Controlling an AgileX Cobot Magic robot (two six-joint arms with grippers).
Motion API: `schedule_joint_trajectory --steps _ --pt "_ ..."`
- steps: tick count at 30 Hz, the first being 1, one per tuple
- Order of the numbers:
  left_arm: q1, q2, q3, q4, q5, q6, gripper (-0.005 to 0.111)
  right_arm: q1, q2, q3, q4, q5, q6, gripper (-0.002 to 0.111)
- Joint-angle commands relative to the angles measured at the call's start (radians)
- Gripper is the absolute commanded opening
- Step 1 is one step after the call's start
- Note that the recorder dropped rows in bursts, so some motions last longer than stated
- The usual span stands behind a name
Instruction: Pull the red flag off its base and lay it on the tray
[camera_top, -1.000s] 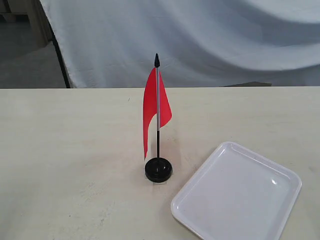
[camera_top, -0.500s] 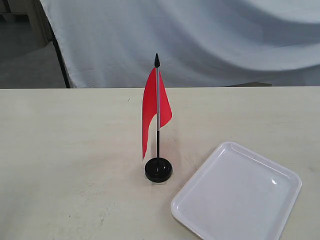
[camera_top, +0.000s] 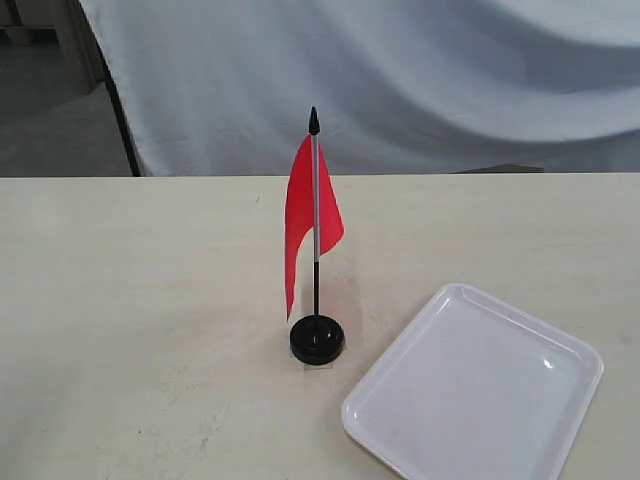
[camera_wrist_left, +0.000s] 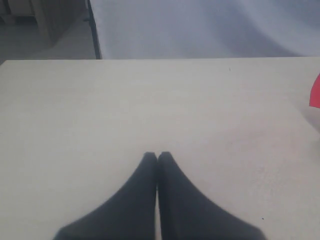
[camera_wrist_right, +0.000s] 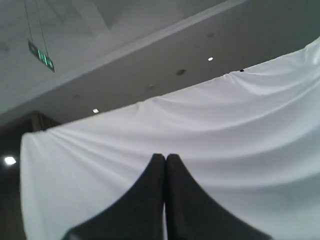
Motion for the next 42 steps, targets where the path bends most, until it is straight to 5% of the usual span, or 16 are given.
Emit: schedule_joint_trajectory --steps 1,6,16,23,27,30,35,38,41,42 --pt "-0.004 -0.001 0.002 0.000 -0.004 0.000 0.000 -0.002 -0.005 0.003 0.009 0.000 0.243 -0.001" --pt "-0.004 -0.001 0.002 0.000 -0.004 0.000 0.000 -0.002 -0.005 0.003 -0.175 0.167 0.417 -0.001" --pt "-0.004 -0.001 0.002 0.003 -0.004 0.000 0.000 -0.002 0.326 -0.006 -0.249 -0.124 0.289 -0.001" --pt "-0.004 -0.001 0.002 0.003 -0.004 0.000 0.000 -0.002 0.847 -0.134 -0.572 -0.300 0.318 -0.001" --pt "-0.004 -0.001 0.002 0.003 -0.004 0.000 0.000 0.009 1.418 -0.330 -0.905 -0.372 0.302 -0.001" --pt "-0.004 -0.001 0.002 0.003 -0.004 0.000 0.000 0.086 1.803 -0.492 -0.966 -0.378 0.247 -0.001" --pt "-0.004 -0.001 0.002 0.003 -0.004 0.000 0.000 0.192 1.955 -0.585 -0.874 -0.398 0.219 0.002" --pt "-0.004 -0.001 0.002 0.003 -0.004 0.000 0.000 0.199 1.955 -0.585 -0.848 -0.393 0.219 0.028" --pt "-0.004 -0.001 0.002 0.003 -0.004 0.000 0.000 0.199 1.955 -0.587 -0.882 -0.393 0.216 0.092" --pt "-0.004 -0.001 0.002 0.003 -0.004 0.000 0.000 0.199 1.955 -0.589 -0.902 -0.393 0.214 0.102"
